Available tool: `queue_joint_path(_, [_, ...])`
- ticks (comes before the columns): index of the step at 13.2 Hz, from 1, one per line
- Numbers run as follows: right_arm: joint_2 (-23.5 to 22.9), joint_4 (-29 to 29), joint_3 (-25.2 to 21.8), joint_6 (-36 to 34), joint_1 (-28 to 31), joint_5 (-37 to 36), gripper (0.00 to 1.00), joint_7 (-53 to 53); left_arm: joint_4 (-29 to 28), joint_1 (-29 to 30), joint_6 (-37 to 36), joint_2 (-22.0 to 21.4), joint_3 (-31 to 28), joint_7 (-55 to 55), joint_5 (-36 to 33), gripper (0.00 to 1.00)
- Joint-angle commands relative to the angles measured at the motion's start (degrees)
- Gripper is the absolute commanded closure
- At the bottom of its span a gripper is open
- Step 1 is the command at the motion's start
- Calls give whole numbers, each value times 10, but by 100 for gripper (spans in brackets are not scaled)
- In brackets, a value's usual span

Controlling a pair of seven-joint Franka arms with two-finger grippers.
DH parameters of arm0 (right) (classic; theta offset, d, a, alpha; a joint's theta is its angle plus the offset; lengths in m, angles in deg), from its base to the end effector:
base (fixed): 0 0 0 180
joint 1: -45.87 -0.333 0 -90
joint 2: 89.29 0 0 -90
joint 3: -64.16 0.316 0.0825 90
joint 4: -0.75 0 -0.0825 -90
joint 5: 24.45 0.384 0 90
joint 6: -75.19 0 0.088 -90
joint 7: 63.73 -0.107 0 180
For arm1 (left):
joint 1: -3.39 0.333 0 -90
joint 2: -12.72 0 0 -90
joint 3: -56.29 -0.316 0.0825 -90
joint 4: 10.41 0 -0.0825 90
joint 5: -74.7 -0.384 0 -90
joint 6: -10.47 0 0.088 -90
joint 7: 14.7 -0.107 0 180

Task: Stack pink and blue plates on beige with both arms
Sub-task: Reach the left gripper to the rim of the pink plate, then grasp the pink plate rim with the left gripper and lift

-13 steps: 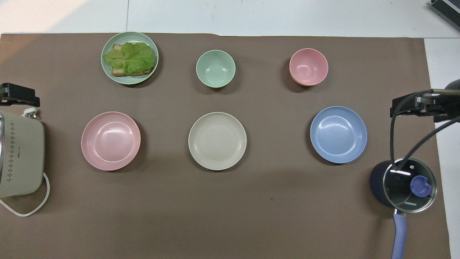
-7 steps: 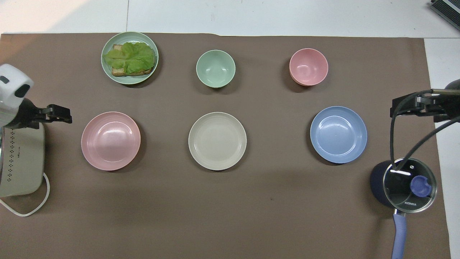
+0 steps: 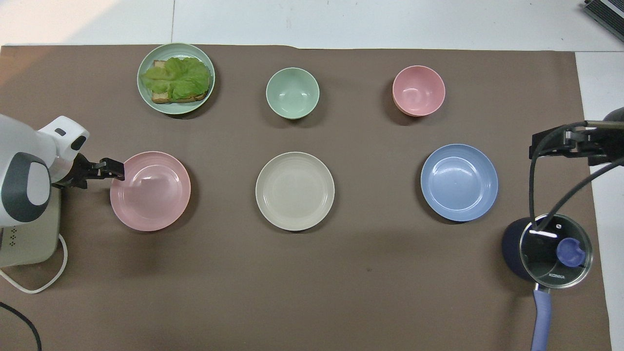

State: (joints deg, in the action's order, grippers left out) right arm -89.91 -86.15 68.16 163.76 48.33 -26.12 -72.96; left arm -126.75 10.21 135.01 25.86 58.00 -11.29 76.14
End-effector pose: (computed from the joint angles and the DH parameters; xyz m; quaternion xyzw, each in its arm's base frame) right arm 0.5558 0.0115 0.6418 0.9976 -0.0675 0.0105 0.0133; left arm 0.5772 0.0511 0.3274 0.9956 0.0820 -0.0429 0.0141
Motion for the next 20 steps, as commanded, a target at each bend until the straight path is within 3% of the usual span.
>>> queue_joint_path(1, [11, -14, 0, 10, 3, 6, 0, 19, -46, 7, 7, -23, 4, 23, 7, 0])
queue_joint_path(3, [11, -15, 0, 10, 3, 6, 0, 18, -63, 7, -8, -34, 3, 25, 7, 0])
queue_joint_path(4, [11, -14, 0, 10, 3, 6, 0, 18, -63, 7, -22, -35, 3, 24, 7, 15])
queue_joint_path(5, [11, -14, 0, 10, 3, 6, 0, 18, -62, 7, -32, -36, 3, 22, 7, 45])
queue_joint_path(6, [11, -14, 0, 10, 3, 6, 0, 19, -59, 7, -39, -36, 3, 22, 7, 86])
queue_joint_path(7, [11, -15, 0, 10, 4, 6, 0, 19, -57, 6, -41, -35, 3, 22, 7, 100])
queue_joint_path(13, [11, -15, 0, 18, 9, 14, 0, 22, -29, 4, -96, -35, 4, 20, 7, 100])
queue_joint_path(16, [11, -18, -2, 20, 11, 14, 0, 36, 63, -1, -220, -38, 7, 26, 11, 100])
queue_joint_path(18, [13, -25, -6, 21, 11, 14, 0, 47, 140, -7, -305, -37, 13, 65, 50, 100])
queue_joint_path(20, [14, -28, -6, 22, 16, 14, 0, 51, 159, -28, -317, -43, 36, 141, 74, 100])
